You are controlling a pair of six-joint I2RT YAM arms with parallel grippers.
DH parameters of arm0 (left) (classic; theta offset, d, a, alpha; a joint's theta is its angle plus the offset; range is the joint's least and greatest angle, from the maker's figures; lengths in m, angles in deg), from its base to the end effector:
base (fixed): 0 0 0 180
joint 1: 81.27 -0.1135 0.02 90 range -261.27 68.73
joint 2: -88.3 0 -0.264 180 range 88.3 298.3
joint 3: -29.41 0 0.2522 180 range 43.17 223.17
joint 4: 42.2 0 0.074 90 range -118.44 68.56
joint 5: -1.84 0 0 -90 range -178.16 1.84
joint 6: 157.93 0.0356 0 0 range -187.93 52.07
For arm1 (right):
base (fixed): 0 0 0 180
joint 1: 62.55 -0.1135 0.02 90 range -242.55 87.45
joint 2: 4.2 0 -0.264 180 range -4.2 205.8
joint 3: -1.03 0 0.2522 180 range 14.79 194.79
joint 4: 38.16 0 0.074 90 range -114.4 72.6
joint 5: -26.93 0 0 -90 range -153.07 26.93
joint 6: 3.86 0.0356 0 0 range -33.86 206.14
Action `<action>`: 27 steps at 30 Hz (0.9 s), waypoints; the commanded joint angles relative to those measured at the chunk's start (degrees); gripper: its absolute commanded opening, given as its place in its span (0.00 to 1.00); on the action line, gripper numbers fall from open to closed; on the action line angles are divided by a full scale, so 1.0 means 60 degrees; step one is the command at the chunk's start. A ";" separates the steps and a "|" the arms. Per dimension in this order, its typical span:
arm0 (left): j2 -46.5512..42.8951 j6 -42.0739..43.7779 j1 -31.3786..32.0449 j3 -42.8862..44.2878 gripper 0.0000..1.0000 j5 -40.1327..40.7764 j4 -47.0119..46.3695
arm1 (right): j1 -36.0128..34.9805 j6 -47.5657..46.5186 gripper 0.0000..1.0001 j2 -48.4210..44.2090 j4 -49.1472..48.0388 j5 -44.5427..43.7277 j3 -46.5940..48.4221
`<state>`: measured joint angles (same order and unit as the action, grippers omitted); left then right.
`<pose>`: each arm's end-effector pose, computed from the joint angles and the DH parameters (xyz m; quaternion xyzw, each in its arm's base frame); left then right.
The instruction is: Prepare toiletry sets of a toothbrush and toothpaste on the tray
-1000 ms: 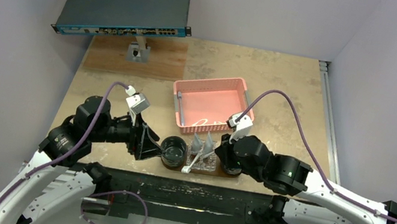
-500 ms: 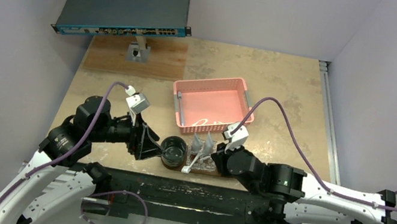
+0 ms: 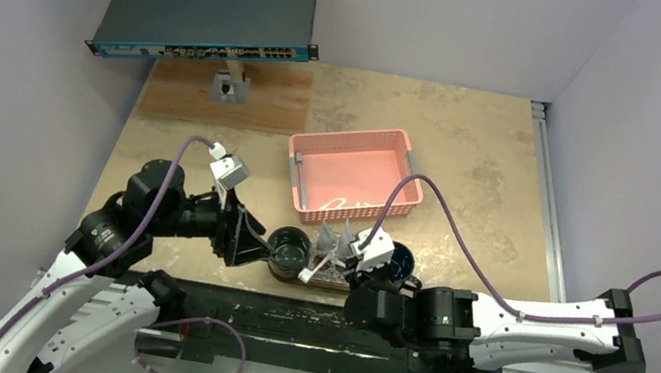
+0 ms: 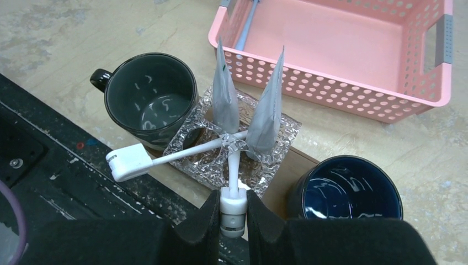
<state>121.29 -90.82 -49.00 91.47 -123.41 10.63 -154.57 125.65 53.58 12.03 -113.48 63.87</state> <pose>0.0849 -0.0779 0.3383 0.2302 0.7820 -0.4659 0.3442 0.0204 0.1995 0.2906 -0.2242 0.8219 0.1533 0.5007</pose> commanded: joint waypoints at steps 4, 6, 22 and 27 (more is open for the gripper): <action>0.0024 0.0198 -0.0032 0.0125 0.69 -0.0013 -0.0073 | -0.0540 0.1208 0.00 0.0360 0.1003 -0.1147 0.0510; 0.0023 0.0187 -0.0032 0.0125 0.69 -0.0025 -0.0072 | -0.0601 0.1310 0.00 0.0400 0.1004 -0.1158 0.0452; 0.0096 0.0182 -0.0032 0.0125 0.69 -0.0027 -0.0080 | -0.1122 0.2155 0.28 0.0632 0.1654 -0.1617 0.0583; 0.0131 0.0194 -0.0032 0.0125 0.69 -0.0026 -0.0080 | -0.1140 0.2191 0.34 0.0483 0.1708 -0.1708 0.0630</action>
<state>121.77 -90.82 -49.00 91.47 -123.43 10.65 -161.09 136.51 57.42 21.30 -120.37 65.11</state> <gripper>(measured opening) 0.693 0.318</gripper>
